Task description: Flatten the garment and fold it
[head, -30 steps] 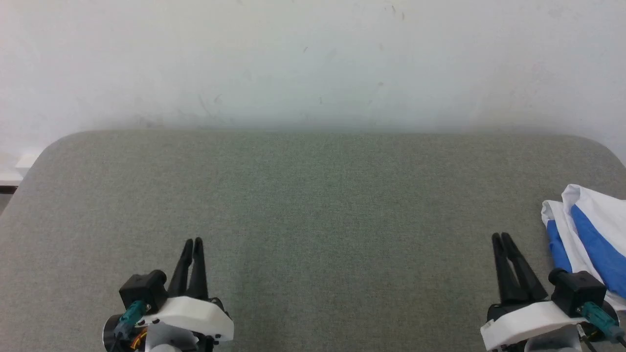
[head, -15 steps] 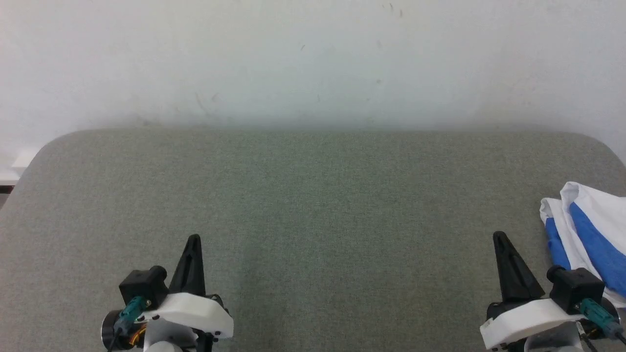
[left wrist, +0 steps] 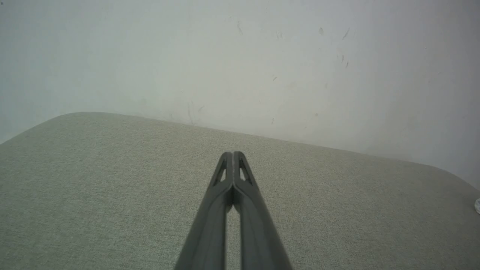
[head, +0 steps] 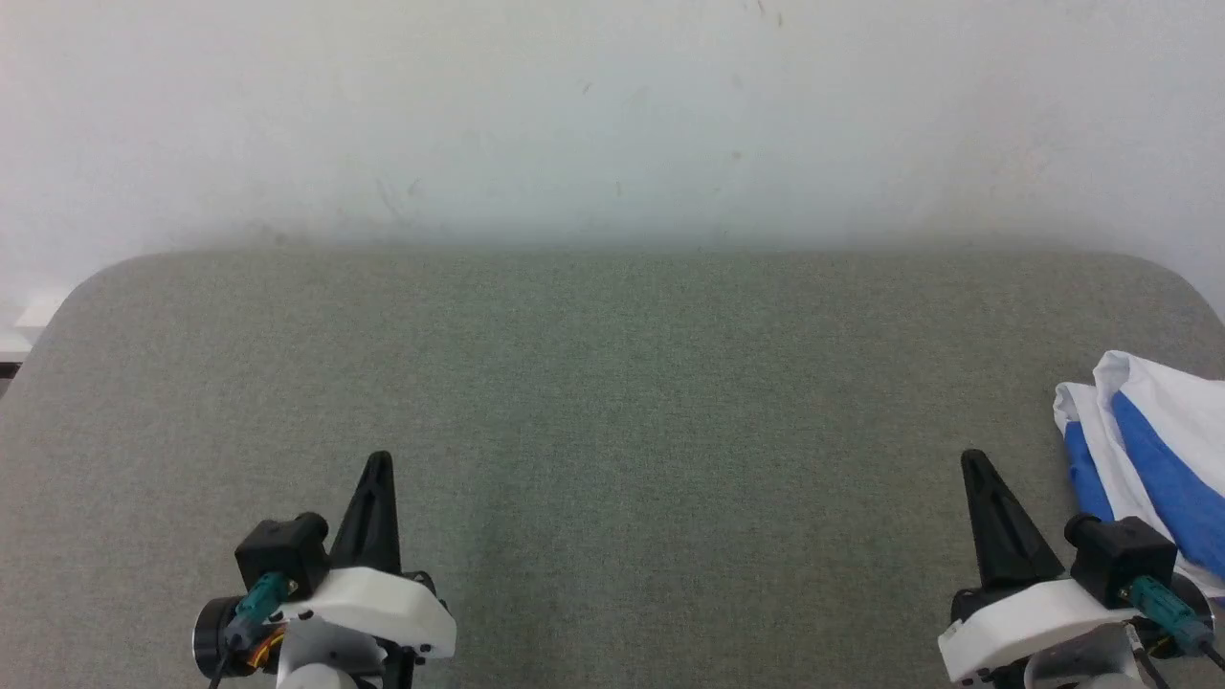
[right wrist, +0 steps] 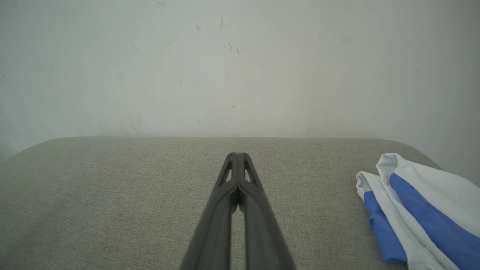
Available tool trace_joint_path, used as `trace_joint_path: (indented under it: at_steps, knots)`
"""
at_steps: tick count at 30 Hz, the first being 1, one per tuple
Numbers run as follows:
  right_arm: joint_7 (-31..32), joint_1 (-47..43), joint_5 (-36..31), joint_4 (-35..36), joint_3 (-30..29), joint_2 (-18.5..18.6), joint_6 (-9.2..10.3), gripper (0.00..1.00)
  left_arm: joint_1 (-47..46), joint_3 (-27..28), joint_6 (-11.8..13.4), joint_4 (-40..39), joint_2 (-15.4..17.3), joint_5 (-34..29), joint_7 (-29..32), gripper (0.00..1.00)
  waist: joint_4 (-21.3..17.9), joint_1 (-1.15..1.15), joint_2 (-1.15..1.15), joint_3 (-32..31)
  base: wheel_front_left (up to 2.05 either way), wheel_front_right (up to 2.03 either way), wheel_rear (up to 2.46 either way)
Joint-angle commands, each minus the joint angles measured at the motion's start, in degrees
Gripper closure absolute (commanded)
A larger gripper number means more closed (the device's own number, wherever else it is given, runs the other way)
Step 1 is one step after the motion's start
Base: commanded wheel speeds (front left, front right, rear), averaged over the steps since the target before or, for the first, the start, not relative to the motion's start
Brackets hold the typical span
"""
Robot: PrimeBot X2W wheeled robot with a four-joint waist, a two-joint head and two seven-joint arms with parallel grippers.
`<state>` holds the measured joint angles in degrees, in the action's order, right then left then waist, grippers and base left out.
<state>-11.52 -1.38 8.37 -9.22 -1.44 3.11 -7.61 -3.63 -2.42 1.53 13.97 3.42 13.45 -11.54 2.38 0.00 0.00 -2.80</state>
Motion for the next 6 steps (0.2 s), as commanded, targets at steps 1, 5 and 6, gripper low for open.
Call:
trace_joint_path:
  at_steps: [1,5,6]
  knots:
    - [0.3,0.3,-0.7,0.6,0.2,-0.1,0.03,1.0,0.7,0.2,-0.3,-0.6,-0.1,-0.8,0.4,1.0,0.0,0.0,0.0,0.0,0.0,0.0,0.0]
    - [0.8,0.4,-1.0,0.9,0.2,-0.1,0.03,1.0,0.8,0.3,-0.4,-1.2,-0.1,-1.4,0.9,1.0,-0.1,0.0,0.0,0.2,0.0,0.0,0.0]
    - [0.9,0.4,-1.1,1.0,0.3,-0.1,0.03,1.0,0.9,0.3,-0.4,-1.3,-0.1,-1.5,1.0,1.0,-0.2,0.0,0.0,0.2,0.0,0.0,0.0]
